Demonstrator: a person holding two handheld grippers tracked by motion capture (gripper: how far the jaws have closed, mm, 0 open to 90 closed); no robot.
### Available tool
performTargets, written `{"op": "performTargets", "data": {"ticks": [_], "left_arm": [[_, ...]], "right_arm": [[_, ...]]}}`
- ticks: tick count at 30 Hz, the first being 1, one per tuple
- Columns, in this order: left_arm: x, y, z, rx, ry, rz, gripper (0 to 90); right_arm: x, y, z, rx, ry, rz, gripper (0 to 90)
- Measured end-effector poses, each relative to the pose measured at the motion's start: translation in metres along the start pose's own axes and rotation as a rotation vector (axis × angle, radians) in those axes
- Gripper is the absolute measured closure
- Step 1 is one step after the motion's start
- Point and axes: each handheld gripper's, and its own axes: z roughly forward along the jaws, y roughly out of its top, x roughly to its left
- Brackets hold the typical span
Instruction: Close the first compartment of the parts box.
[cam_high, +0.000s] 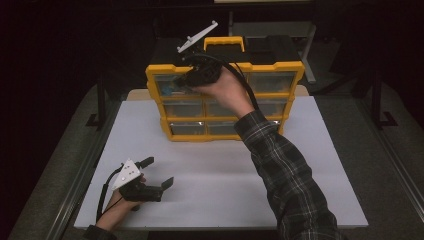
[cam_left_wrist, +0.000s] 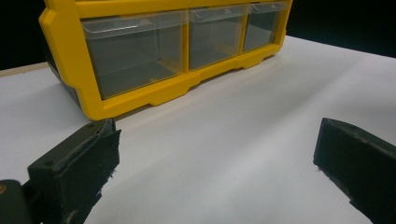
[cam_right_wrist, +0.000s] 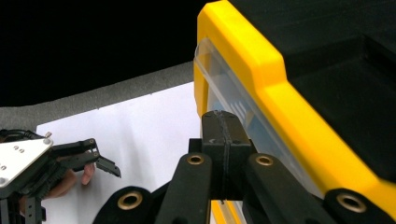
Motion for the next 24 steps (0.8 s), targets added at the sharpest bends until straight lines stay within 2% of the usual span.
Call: {"op": "performTargets", "data": {"ticks": [2, 3, 5, 7, 13, 16, 17, 22, 24], "left_arm": [[-0.001, 0.0, 0.0, -0.01, -0.002, 0.003, 0.2], [0.0, 0.0, -0.001, 0.002, 0.002, 0.015, 0.2], [0.0, 0.0, 0.0, 0.005, 0.006, 0.019, 0.2], [0.0, -0.001, -0.001, 0.014, 0.014, 0.038, 0.2], [0.001, -0.001, -0.002, 0.01, 0.016, 0.047, 0.2], [0.0, -0.001, -0.001, 0.015, 0.015, 0.052, 0.2], [-0.001, -0.002, -0.001, 0.005, 0.013, 0.04, 0.2], [0.0, -0.001, -0.001, 0.009, 0.014, 0.055, 0.2], [-0.001, -0.001, 0.0, 0.008, 0.01, 0.055, 0.2]], "right_arm": [[0.0, -0.005, -0.004, -0.007, -0.001, 0.005, 86.9], [0.0, -0.008, -0.006, -0.011, 0.003, 0.008, 84.8], [-0.001, -0.015, -0.011, -0.028, 0.004, -0.014, 81.6], [0.001, -0.021, -0.015, -0.036, 0.01, 0.001, 75.1], [0.003, -0.045, -0.021, -0.058, 0.003, -0.016, 61.0], [0.005, -0.059, -0.024, -0.072, 0.003, -0.009, 54.1], [0.006, -0.064, -0.024, -0.071, -0.001, -0.005, 51.8], [0.006, -0.091, -0.029, -0.086, -0.018, 0.017, 41.4], [0.006, -0.096, -0.03, -0.088, -0.025, 0.022, 40.2]]}}
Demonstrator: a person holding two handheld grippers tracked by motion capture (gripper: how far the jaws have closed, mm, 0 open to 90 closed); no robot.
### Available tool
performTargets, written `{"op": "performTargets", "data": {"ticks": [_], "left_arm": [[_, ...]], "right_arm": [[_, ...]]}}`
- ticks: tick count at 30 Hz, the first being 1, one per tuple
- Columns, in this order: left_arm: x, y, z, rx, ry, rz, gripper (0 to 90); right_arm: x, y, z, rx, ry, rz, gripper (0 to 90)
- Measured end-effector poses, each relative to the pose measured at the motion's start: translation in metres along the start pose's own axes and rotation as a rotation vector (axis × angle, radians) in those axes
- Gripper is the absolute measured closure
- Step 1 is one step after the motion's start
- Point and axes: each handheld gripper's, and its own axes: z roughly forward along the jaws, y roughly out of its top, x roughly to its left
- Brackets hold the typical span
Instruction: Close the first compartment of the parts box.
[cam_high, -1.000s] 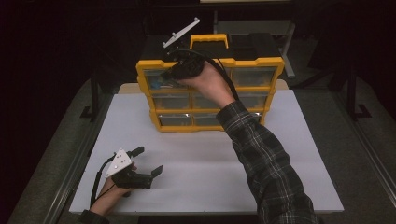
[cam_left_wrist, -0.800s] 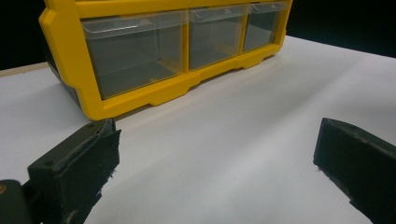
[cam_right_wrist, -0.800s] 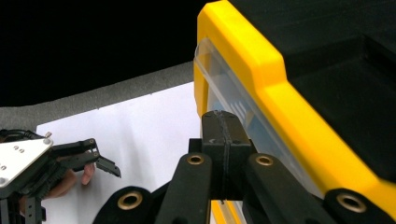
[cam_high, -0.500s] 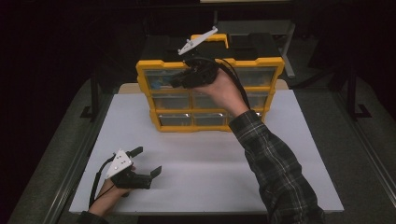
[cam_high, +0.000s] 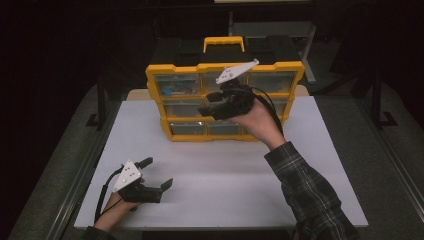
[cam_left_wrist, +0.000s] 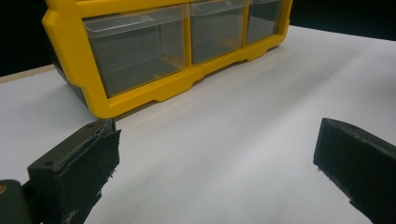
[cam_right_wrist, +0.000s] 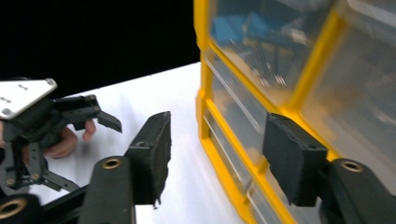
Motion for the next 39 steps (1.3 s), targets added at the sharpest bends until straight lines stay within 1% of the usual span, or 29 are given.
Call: {"op": "performTargets", "data": {"ticks": [1, 2, 3, 4, 6, 9, 11, 13, 14, 15, 16, 17, 18, 19, 22, 24, 25, 26, 27, 28, 30, 34, 37, 39], "left_arm": [[0.0, 0.0, 0.0, 0.012, -0.001, 0.007, 0.2], [0.001, 0.0, 0.0, 0.009, -0.006, 0.01, 0.2], [0.001, 0.0, 0.0, 0.007, -0.004, 0.002, 0.2], [0.001, 0.0, -0.001, 0.012, -0.002, 0.006, 0.2], [0.0, -0.001, -0.001, 0.009, 0.0, -0.01, 0.2], [0.001, 0.0, -0.002, 0.006, -0.004, -0.012, 0.2], [0.001, 0.0, -0.002, 0.007, -0.002, -0.008, 0.2], [0.001, 0.0, -0.002, 0.006, 0.0, -0.006, 0.2], [0.001, 0.0, -0.002, 0.006, 0.001, -0.008, 0.2], [0.001, 0.0, -0.002, 0.006, 0.001, -0.008, 0.2], [0.001, -0.001, -0.001, 0.008, 0.001, -0.018, 0.2], [0.001, -0.001, -0.001, 0.011, 0.002, -0.018, 0.2], [0.001, -0.001, -0.001, 0.013, 0.004, -0.01, 0.2], [0.001, -0.001, -0.001, 0.013, 0.004, -0.01, 0.2], [0.001, -0.001, -0.001, 0.013, 0.002, -0.006, 0.2], [0.001, -0.001, -0.002, 0.013, 0.002, -0.011, 0.2], [0.001, -0.001, -0.002, 0.013, 0.002, -0.011, 0.2], [0.001, -0.001, -0.002, 0.013, 0.003, -0.003, 0.2], [0.001, -0.001, -0.002, 0.019, 0.003, -0.005, 0.2], [0.001, -0.001, -0.002, 0.02, 0.001, -0.007, 0.2], [0.0, -0.001, -0.003, 0.021, -0.001, -0.011, 0.2], [-0.001, -0.001, -0.004, 0.02, -0.002, -0.01, 0.2], [0.0, 0.0, -0.005, 0.023, -0.003, 0.007, 0.2], [0.0, 0.0, -0.005, 0.021, -0.001, 0.005, 0.2]], "right_arm": [[-0.001, -0.009, -0.002, -0.003, -0.008, 0.017, 37.5], [-0.001, -0.016, -0.005, -0.013, -0.012, 0.03, 34.2], [0.001, -0.02, -0.006, -0.019, -0.015, 0.054, 32.9], [0.0, -0.025, -0.008, -0.026, -0.021, 0.056, 31.9], [0.001, -0.035, -0.011, -0.033, -0.032, 0.06, 28.1], [0.001, -0.052, -0.017, -0.051, -0.045, 0.074, 23.6], [0.0, -0.064, -0.021, -0.056, -0.061, 0.069, 19.8], [0.002, -0.075, -0.023, -0.07, -0.071, 0.076, 16.4], [0.003, -0.08, -0.024, -0.081, -0.075, 0.087, 14.3], [0.003, -0.08, -0.024, -0.081, -0.075, 0.087, 14.3], [0.006, -0.091, -0.026, -0.1, -0.084, 0.095, 13.2], [0.007, -0.094, -0.026, -0.107, -0.095, 0.097, 13.1], [0.009, -0.098, -0.026, -0.109, -0.116, 0.093, 12.0], [0.01, -0.103, -0.026, -0.103, -0.126, 0.09, 10.7], [0.014, -0.116, -0.026, -0.1, -0.125, 0.112, 6.0], [0.017, -0.125, -0.025, -0.098, -0.141, 0.115, 1.8], [0.017, -0.125, -0.025, -0.098, -0.141, 0.115, 1.8], [0.017, -0.13, -0.026, -0.093, -0.143, 0.124, 1.7], [0.018, -0.142, -0.027, -0.086, -0.151, 0.141, 1.1], [0.018, -0.145, -0.027, -0.076, -0.154, 0.147, 0.0], [0.018, -0.153, -0.029, -0.058, -0.175, 0.16, 0.0], [0.02, -0.171, -0.034, -0.076, -0.189, 0.176, 0.0], [0.022, -0.183, -0.038, -0.085, -0.193, 0.189, 0.0], [0.025, -0.192, -0.041, -0.084, -0.208, 0.195, 0.0]]}}
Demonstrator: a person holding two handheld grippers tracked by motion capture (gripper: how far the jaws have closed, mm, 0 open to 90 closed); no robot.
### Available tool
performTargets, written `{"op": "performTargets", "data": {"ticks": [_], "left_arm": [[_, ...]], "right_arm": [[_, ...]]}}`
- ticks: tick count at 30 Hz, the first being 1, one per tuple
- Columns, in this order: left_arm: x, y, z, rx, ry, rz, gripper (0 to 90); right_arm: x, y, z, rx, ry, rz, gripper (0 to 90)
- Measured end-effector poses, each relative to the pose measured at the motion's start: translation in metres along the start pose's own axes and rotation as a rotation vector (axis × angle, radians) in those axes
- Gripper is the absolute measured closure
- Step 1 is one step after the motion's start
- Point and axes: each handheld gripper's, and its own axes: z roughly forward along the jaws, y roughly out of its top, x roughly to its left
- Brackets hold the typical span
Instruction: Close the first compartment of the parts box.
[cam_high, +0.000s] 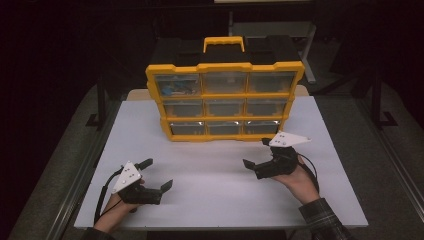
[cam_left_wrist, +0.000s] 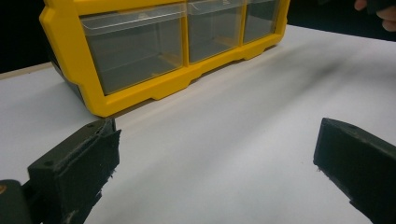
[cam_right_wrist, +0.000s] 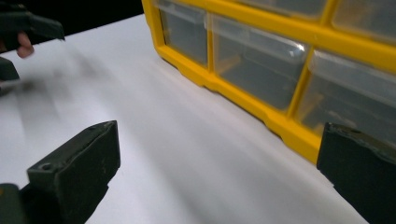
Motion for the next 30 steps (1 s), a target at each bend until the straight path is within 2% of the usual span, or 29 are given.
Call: {"op": "performTargets", "data": {"ticks": [1, 4, 7, 8, 12, 19, 30], "left_arm": [[-0.001, 0.0, 0.0, -0.002, 0.001, -0.016, 0.2], [-0.001, 0.0, 0.0, -0.005, 0.001, -0.016, 0.2], [0.0, 0.0, 0.0, 0.0, -0.005, 0.005, 0.2], [-0.001, -0.001, 0.001, -0.004, -0.007, -0.012, 0.2], [-0.001, 0.0, 0.001, -0.005, -0.007, -0.008, 0.2], [-0.001, 0.0, 0.001, -0.01, -0.006, -0.014, 0.2], [-0.003, 0.0, 0.001, -0.014, -0.008, -0.024, 0.2]], "right_arm": [[0.0, -0.004, -0.002, 0.003, -0.002, 0.007, 0.0], [0.001, -0.015, -0.008, 0.001, -0.012, 0.018, 0.0], [-0.001, -0.024, -0.014, -0.003, -0.021, 0.033, 0.0], [-0.001, -0.027, -0.017, -0.004, -0.027, 0.041, 0.0], [-0.004, -0.04, -0.027, -0.016, -0.058, 0.06, 0.0], [-0.009, -0.057, -0.037, -0.017, -0.073, 0.092, 0.0], [-0.011, -0.069, -0.049, -0.014, -0.111, 0.045, 0.0]]}}
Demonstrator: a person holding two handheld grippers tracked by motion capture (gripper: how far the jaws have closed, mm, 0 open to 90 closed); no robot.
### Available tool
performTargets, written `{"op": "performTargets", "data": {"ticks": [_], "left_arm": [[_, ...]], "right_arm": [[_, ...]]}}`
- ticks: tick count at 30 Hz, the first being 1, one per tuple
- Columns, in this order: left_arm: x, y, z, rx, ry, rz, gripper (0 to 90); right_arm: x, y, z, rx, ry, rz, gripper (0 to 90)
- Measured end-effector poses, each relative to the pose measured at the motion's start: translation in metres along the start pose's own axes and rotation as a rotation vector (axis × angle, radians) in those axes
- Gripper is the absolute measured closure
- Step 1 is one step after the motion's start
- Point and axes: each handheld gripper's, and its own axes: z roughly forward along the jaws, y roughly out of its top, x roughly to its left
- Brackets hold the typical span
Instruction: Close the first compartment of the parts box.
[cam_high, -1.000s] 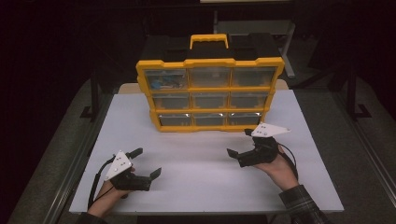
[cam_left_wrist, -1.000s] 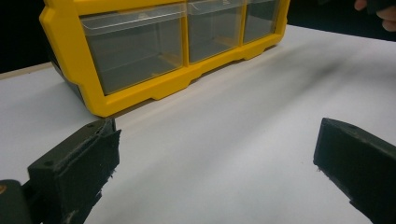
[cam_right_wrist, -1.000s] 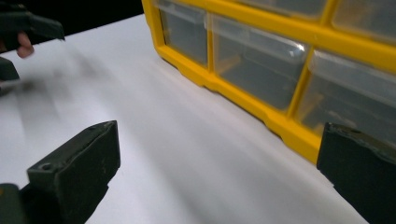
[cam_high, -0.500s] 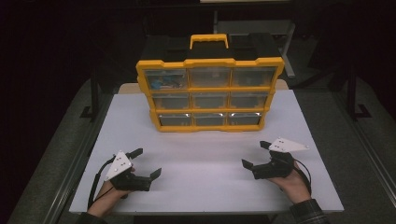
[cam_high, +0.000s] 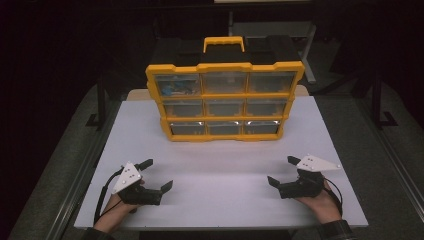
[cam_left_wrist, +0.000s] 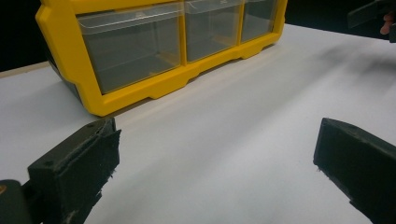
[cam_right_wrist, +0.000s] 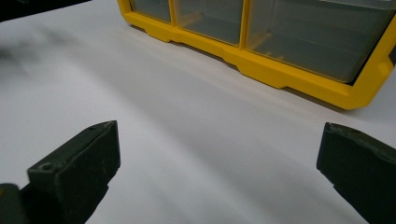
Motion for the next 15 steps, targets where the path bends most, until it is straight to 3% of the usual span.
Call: {"op": "performTargets", "data": {"ticks": [15], "left_arm": [[-0.0003, 0.0, 0.0001, 0.008, -0.004, 0.015, 0.2]], "right_arm": [[0.0028, -0.0016, -0.0006, 0.013, 0.0, -0.012, 0.0]]}}
